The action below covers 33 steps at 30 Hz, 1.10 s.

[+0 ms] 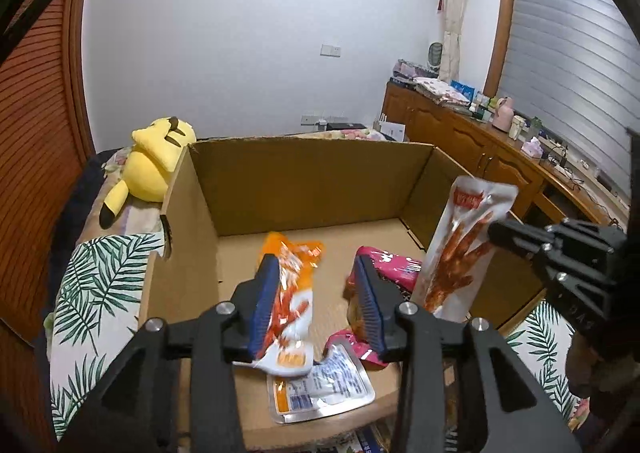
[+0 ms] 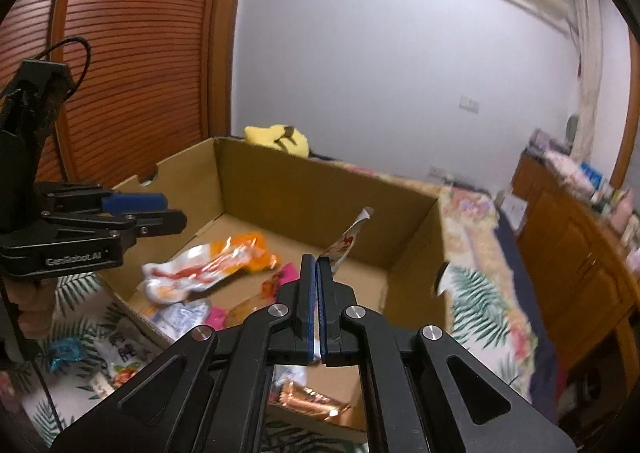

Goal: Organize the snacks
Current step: 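Open both tools to drop the packets into the box, then move the left tool to the blue packet and the right tool to the grain bar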

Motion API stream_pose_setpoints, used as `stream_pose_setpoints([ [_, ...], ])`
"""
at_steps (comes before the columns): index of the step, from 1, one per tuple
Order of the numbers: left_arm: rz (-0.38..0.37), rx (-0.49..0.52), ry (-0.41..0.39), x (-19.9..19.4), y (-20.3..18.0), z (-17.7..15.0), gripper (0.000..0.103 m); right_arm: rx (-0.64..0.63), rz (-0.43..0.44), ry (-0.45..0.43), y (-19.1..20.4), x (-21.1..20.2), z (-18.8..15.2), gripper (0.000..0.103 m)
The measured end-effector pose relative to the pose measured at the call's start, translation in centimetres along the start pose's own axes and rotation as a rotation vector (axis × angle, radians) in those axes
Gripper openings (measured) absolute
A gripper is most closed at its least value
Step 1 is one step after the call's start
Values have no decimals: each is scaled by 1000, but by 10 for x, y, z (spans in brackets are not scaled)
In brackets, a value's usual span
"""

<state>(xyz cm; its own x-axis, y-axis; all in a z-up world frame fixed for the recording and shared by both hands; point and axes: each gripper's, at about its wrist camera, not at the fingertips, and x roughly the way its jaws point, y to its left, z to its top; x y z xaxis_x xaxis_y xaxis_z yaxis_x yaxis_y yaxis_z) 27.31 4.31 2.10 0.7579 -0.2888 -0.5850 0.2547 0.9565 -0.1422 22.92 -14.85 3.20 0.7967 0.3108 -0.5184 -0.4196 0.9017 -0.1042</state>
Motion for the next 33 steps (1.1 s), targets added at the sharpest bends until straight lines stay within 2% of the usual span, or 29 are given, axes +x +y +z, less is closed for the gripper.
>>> stream_pose_setpoints([
  [2,1,0,-6,-4,0,-2,47,5,9,3,1,1,-3,0],
  [7,0,9,-20,-15,0,-6,49,27,24,18,1,0,-6,0],
  [10,6,27,-34,-24,-1,-9,52,39,27,34,-2,0,-9,5],
  [12,7,39,-44,-31,-3,-13,57,49,35,47,-3,-1,-12,5],
  [15,-3,47,-62,-42,-4,-20,78,59,42,47,-4,-6,-16,10],
  [21,-26,43,-92,-64,-6,-28,79,76,57,27,-4,-28,-17,29],
  [26,-35,55,-100,-86,-7,-41,80,107,71,-9,-1,-56,-26,31],
  [31,-29,71,-71,-99,-1,-62,80,120,90,-30,14,-79,-48,42],
  [32,-26,71,-66,-100,1,-66,80,117,90,-32,17,-81,-53,44],
  [33,-24,68,-59,-101,4,-72,80,111,89,-31,23,-84,-59,51],
])
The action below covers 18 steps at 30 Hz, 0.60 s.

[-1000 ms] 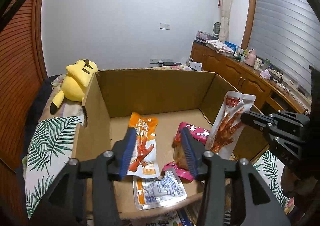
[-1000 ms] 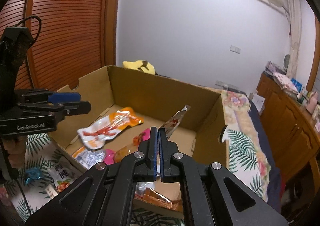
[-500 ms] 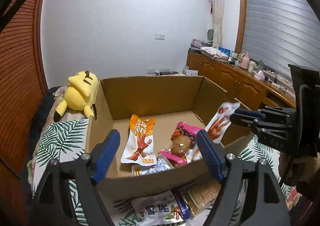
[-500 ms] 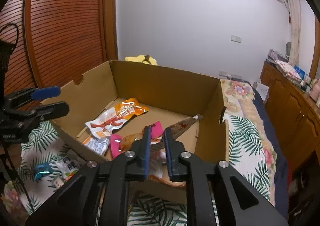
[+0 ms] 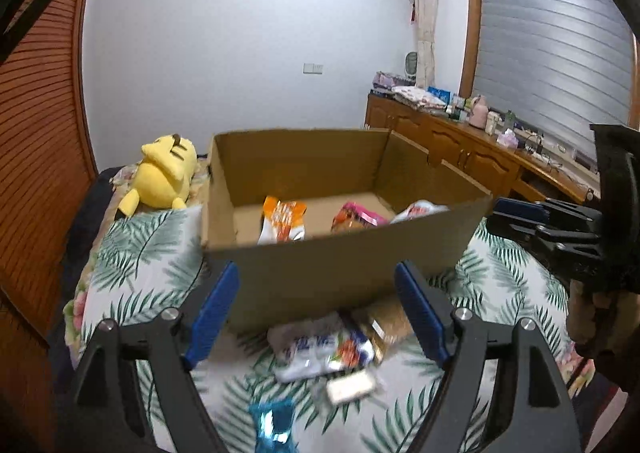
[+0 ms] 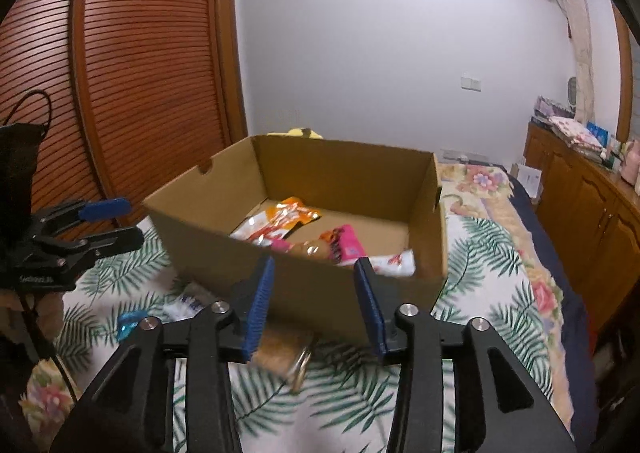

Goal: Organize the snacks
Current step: 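Move the left tool to the blue packet and the right tool to the grain bar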

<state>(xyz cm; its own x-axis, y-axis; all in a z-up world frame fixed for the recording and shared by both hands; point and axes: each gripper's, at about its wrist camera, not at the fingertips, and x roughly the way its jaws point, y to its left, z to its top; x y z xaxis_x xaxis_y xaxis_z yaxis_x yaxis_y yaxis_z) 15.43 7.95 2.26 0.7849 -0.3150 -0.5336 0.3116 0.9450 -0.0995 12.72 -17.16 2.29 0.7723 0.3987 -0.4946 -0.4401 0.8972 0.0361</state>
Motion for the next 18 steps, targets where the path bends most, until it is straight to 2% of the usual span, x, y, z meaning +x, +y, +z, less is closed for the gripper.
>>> stream_pose_setpoints([
  [1,1,-5,9,-2,3,-6,80,-4,-2,1,3,-1,-5,57],
  [2,3,-9,16,-3,5,-10,80,-6,-2,2,7,-1,-10,67],
  [5,17,-26,52,-3,13,-30,80,-4,10,15,14,1,-22,70],
  [8,53,-29,102,2,19,-49,80,17,31,35,18,10,-32,77],
  [18,54,-24,240,22,29,-88,80,9,39,122,29,51,-53,78],
])
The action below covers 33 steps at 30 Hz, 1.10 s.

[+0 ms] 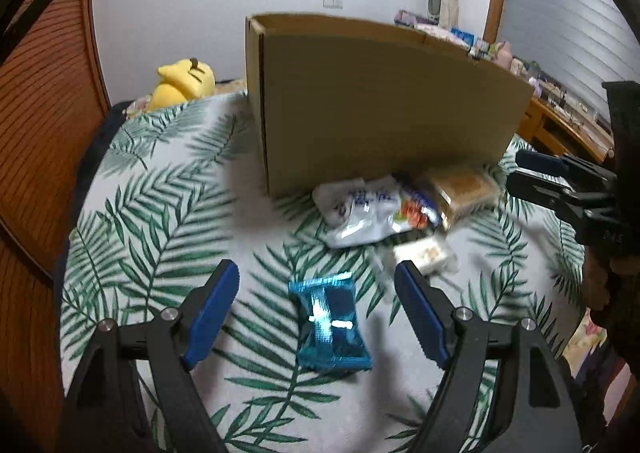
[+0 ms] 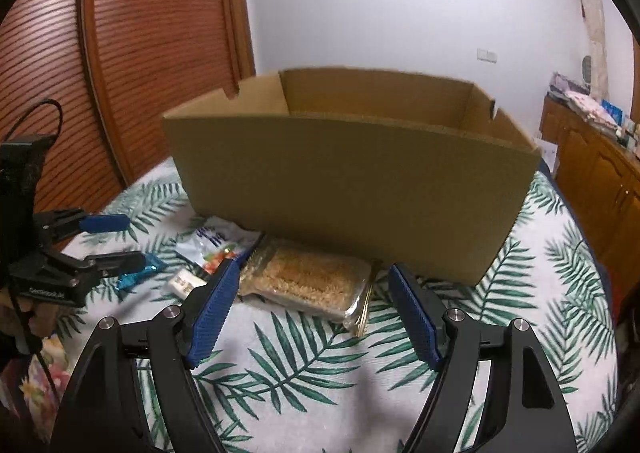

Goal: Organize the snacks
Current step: 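Move the left tool to the blue packet and the right tool to the grain bar, then close the left tool on the blue wrapped packet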

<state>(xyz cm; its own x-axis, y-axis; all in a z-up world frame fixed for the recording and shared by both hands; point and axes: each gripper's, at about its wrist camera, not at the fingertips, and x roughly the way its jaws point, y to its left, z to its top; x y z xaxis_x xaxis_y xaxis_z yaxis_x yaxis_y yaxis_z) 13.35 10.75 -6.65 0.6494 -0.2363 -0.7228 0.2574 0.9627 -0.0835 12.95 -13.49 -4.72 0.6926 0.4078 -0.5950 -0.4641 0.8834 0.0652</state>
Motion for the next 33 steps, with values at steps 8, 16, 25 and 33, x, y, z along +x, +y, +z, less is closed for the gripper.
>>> stream_pose_setpoints([
  [8,19,1,56,9,-1,-5,80,-39,-7,60,6,17,-5,78],
  [16,62,50,94,16,-9,-10,86,-30,0,81,4,22,-7,78],
  [25,83,31,136,21,-7,-10,103,-24,-6,96,4,27,-6,78],
  [33,88,22,138,17,-2,-12,103,-36,-15,101,8,29,-6,78],
])
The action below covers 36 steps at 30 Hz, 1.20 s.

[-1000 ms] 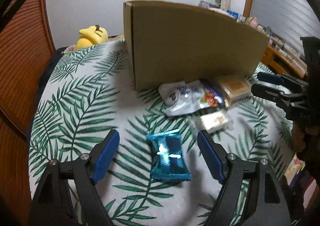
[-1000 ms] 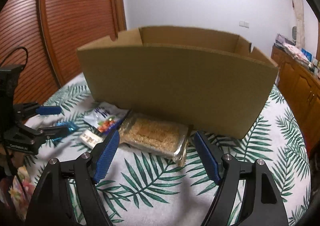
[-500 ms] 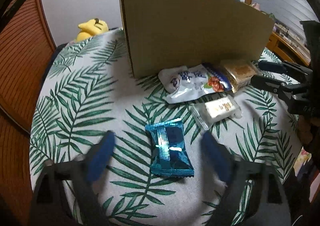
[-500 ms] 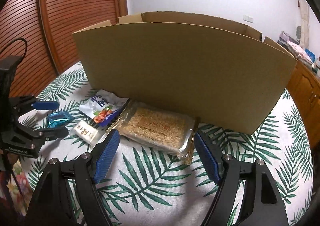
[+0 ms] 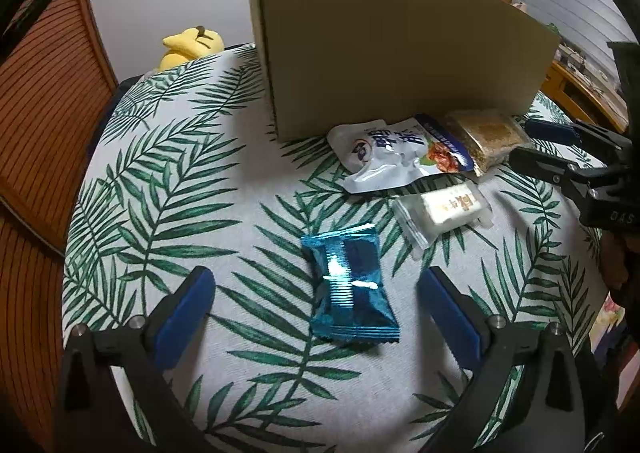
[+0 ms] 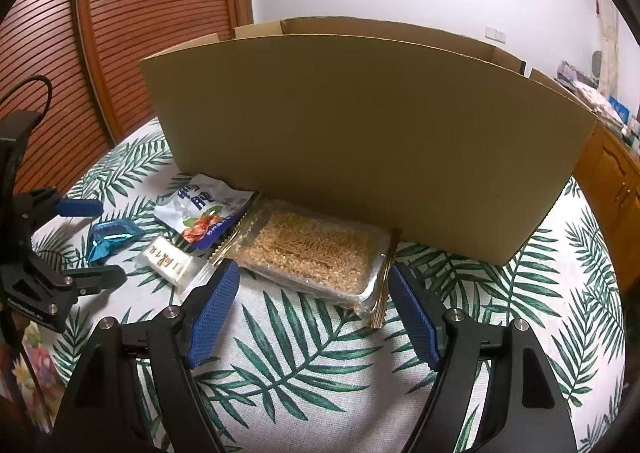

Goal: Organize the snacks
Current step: 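Close the left tool on the blue wrapped packet, then grasp the clear grain-bar packet with the right tool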

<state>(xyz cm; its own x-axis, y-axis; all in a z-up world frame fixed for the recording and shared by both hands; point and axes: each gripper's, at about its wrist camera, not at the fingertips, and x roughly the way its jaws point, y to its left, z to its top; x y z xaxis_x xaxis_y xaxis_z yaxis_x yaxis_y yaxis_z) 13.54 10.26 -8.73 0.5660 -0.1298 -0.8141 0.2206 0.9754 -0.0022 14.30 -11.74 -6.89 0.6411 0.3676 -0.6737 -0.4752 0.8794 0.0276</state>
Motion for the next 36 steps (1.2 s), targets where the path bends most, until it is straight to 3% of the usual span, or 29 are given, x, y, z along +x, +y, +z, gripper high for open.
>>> stream_pose_setpoints([
  [5,-17,14,-13,-2,-2,-1,96,-2,-2,5,1,1,0,78],
  [8,-20,23,-35,-6,-4,-1,76,-4,-3,8,1,2,0,78],
  [10,-16,14,-48,-9,-4,0,51,-6,-6,9,2,3,0,78],
  [13,-14,10,-62,-11,-5,0,26,-9,-10,11,3,4,0,78],
  [17,-17,13,-102,-13,-5,-2,25,-10,-12,12,4,6,0,78],
  [23,-54,-72,-149,-18,7,-3,25,7,-10,31,3,8,1,78],
  [26,-69,-103,-158,-19,13,-4,25,10,-18,41,2,9,5,88],
  [36,-75,-124,-169,-18,17,-9,25,16,-16,62,16,23,21,100],
])
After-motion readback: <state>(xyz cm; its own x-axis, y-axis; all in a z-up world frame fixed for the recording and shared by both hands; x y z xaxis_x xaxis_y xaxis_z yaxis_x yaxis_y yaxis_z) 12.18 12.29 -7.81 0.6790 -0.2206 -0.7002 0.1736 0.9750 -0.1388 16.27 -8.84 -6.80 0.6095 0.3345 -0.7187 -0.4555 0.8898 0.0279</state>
